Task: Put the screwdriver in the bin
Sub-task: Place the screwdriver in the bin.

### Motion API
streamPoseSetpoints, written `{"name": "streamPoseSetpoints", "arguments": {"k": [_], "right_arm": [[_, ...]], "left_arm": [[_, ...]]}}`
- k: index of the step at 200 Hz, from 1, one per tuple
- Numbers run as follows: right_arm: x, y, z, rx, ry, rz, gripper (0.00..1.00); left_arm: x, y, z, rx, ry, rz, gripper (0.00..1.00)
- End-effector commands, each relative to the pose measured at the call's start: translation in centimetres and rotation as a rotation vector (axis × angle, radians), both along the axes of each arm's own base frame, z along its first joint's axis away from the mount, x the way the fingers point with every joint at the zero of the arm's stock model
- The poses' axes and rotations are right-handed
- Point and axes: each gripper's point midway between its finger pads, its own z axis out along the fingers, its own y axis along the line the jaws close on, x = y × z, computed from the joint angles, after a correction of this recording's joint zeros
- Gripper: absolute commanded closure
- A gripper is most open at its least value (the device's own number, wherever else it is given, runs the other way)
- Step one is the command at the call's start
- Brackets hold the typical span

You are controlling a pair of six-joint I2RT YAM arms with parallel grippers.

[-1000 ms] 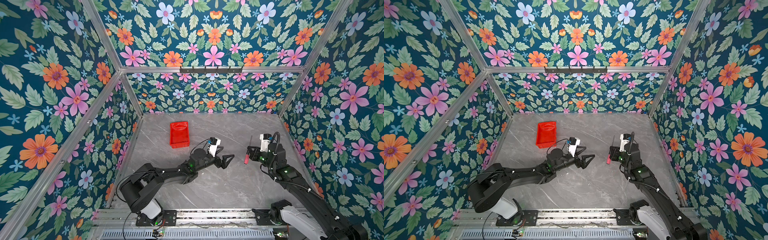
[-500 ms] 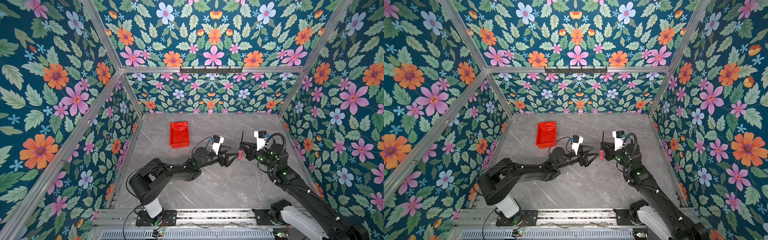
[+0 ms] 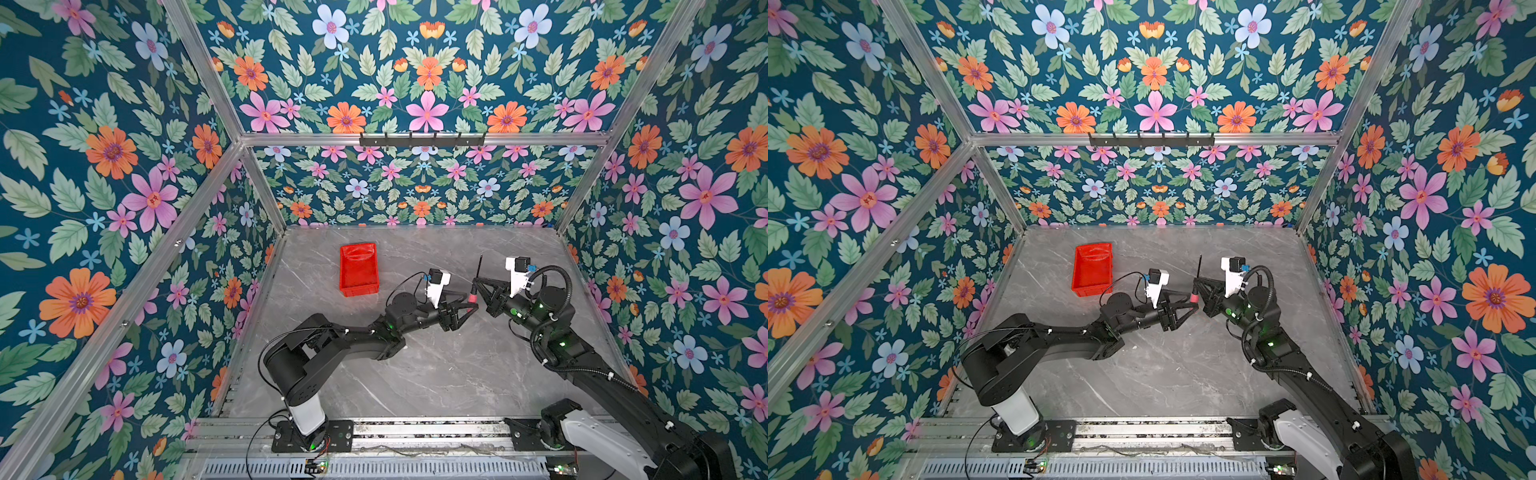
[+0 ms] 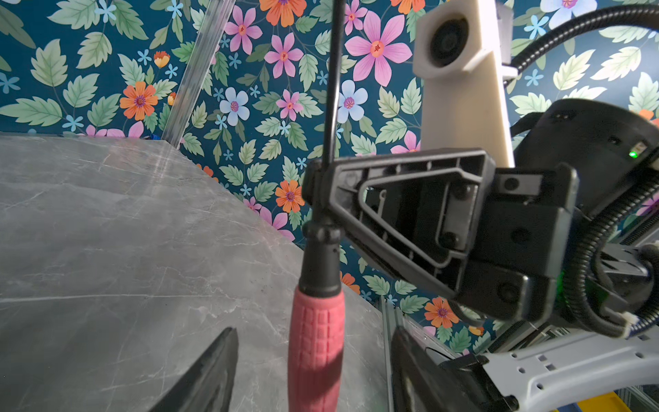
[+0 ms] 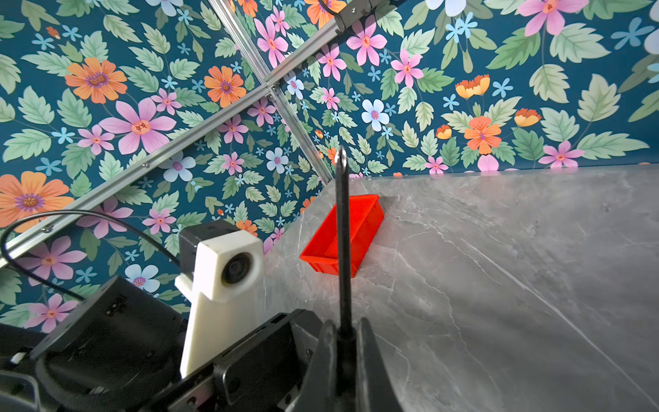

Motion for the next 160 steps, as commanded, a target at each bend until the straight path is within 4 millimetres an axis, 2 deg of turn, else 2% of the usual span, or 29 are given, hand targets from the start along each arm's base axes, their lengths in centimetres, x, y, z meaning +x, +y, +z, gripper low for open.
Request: {"name": "streamPoseSetpoints", "arguments": {"k": [1,33,53,102,126,132,150,160], "right_arm": [[-0.2,0.3,1.2,0.043,-0.029,0.017,1.00],[-0.4,0.4,0.9,0.037,-0.021,0.024,1.00],[-0.4,0.5,0.5,0.024,-0.006,0.037,1.00],[-0.6,0.4,0.0,0.009,0.004,0.035,1.00],[-0.5,-0.1,-0.1,0.008,0.014,0.002,1.00],[-0.6,-0.2,0.0,0.009,0.012,-0.004,0.93],[-0.8,-0.4,0.2,0.006,0.005,-0.012,0.59],[-1.0,-0.4,0.3,-0.001,0.004,-0.007,0.45]], "left_arm": [[0.1,0.0,1.1,-0.037,-0.020,-0.002,0.36],[0.3,-0.3,0.9,-0.036,-0.013,0.001,0.45],[0.3,-0.4,0.8,-0.034,-0.012,-0.002,0.55],[0.2,-0.4,0.9,-0.035,-0.017,-0.007,0.93],[0.5,-0.1,0.9,-0.030,-0.018,0.019,0.99],[0.7,0.0,0.8,-0.025,-0.013,0.034,1.00],[1.5,0.8,0.7,-0.006,-0.010,0.100,1.00],[1.8,1.4,0.7,0.000,-0.013,0.141,1.00]]}}
